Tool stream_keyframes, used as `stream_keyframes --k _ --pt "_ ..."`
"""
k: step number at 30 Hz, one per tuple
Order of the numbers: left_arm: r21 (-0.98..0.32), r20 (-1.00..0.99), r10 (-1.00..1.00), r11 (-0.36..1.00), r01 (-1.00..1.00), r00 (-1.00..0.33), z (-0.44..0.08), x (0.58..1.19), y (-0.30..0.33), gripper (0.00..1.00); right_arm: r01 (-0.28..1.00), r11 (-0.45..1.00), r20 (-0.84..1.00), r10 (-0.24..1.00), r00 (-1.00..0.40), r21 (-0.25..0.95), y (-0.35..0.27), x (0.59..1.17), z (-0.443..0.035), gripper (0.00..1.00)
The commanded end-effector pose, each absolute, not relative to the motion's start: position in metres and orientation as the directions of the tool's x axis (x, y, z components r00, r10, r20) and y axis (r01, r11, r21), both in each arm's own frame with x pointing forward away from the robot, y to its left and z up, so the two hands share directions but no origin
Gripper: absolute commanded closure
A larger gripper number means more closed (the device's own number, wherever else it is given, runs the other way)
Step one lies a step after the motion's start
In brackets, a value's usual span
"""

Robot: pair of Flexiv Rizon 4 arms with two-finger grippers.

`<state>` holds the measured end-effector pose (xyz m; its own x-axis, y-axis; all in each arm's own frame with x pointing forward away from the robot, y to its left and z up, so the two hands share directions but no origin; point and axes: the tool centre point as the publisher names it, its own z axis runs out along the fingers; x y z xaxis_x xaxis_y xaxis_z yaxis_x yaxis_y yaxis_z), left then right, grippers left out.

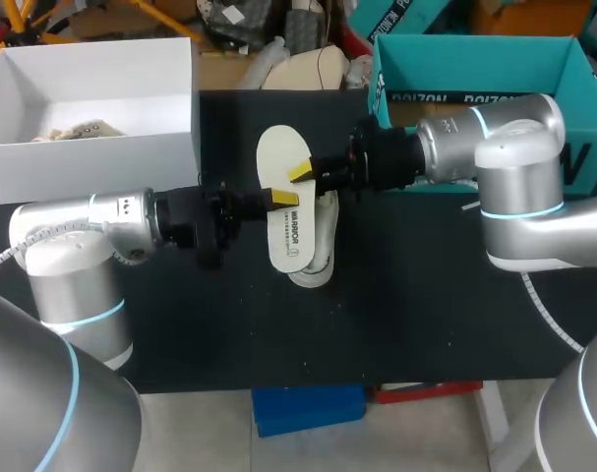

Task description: Take the shoe out of the shoebox, open the shoe tongue, remove and reinsert the insole, then place the shoe into the shoebox

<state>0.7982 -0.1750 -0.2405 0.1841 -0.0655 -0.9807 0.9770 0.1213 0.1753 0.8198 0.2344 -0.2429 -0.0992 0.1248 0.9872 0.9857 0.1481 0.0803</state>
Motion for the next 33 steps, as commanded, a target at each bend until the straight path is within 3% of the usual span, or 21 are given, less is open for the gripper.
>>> stream_keyframes --k 1,19,33 --pt "0.142 -0.990 -0.010 0.087 0.986 0.143 -0.244 0.787 -0.167 1.00 0.988 0.112 0.979 0.166 -0.120 0.102 0.215 0.815 -0.236 0.00" --pt "-0.082 -0.938 0.336 0.018 0.996 -0.083 -0.298 0.729 -0.104 1.00 0.974 0.055 0.863 0.454 -0.219 0.218 0.148 0.785 -0.220 0.00" --pt "-0.076 -0.935 0.345 0.024 0.997 -0.079 -0.299 0.728 -0.102 1.00 0.975 0.052 0.862 0.458 -0.216 0.216 0.145 0.784 -0.219 0.00"
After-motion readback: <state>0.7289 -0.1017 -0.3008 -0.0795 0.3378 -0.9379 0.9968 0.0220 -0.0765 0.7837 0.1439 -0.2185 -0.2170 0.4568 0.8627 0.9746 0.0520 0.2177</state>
